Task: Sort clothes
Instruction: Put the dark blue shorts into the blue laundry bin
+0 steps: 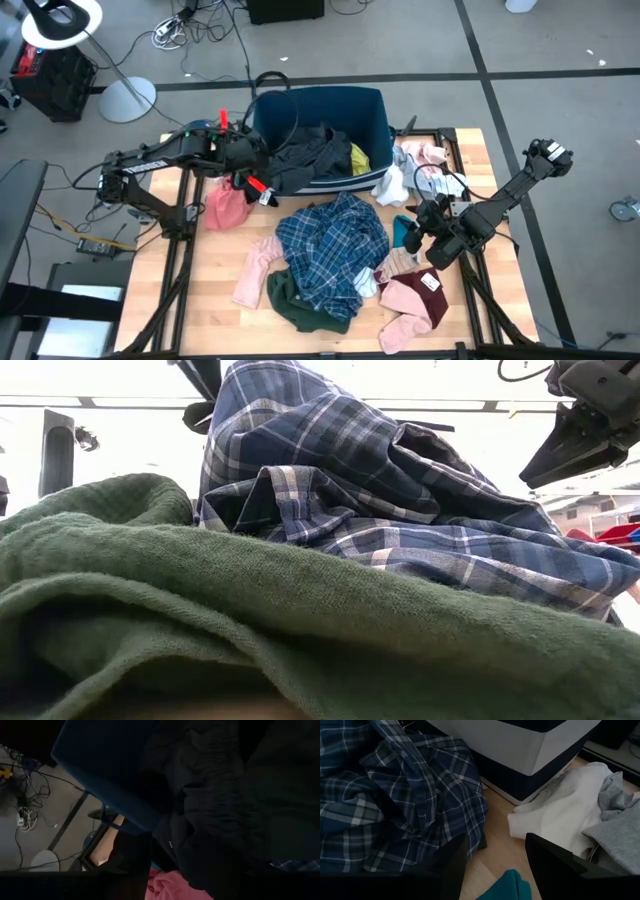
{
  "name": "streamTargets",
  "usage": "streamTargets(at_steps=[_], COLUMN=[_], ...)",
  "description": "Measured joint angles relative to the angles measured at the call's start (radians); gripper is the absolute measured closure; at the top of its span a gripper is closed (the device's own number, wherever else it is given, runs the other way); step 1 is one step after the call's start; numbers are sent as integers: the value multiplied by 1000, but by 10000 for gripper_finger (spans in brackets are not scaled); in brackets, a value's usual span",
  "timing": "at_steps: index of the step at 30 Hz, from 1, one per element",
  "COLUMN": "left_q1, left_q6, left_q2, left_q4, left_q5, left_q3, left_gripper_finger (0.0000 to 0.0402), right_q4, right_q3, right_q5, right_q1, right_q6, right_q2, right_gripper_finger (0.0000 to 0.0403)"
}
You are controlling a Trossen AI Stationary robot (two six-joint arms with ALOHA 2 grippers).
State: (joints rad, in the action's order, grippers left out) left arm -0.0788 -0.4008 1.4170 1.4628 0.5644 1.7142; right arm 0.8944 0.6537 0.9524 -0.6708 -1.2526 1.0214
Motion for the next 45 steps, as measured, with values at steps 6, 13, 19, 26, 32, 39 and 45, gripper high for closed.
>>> streamTargets(at_steps=[6,13,19,26,32,39,45], left_q1=[-1,-1,-1,-10,-46,-142,-225], left_q6=[-18,-25,-16,46,152,297,352], left_q2=[3,3,3,3,3,46,139], left_q4=[0,-4,-11,-64,-259,-554,-693], left_q5=[-59,-65,-66,-71,-79,-96,-128], left_q3=[-2,-85,-106,-24,4,2,1], left_gripper_finger=[234,235,324,397,400,400,393], right_q4=[0,-3,-3,-3,-3,-2,-2], right_q3=[0,0,0,0,0,0,0], right_q5=[0,-1,-1,-1,0,0,0], right_q1=[0,0,0,0,0,0,0], right_q6=[0,0,-1,-1,-1,-1,-1], right_q2=[0,0,0,0,0,0,0], right_gripper_finger=[202,202,202,202,202,202,202])
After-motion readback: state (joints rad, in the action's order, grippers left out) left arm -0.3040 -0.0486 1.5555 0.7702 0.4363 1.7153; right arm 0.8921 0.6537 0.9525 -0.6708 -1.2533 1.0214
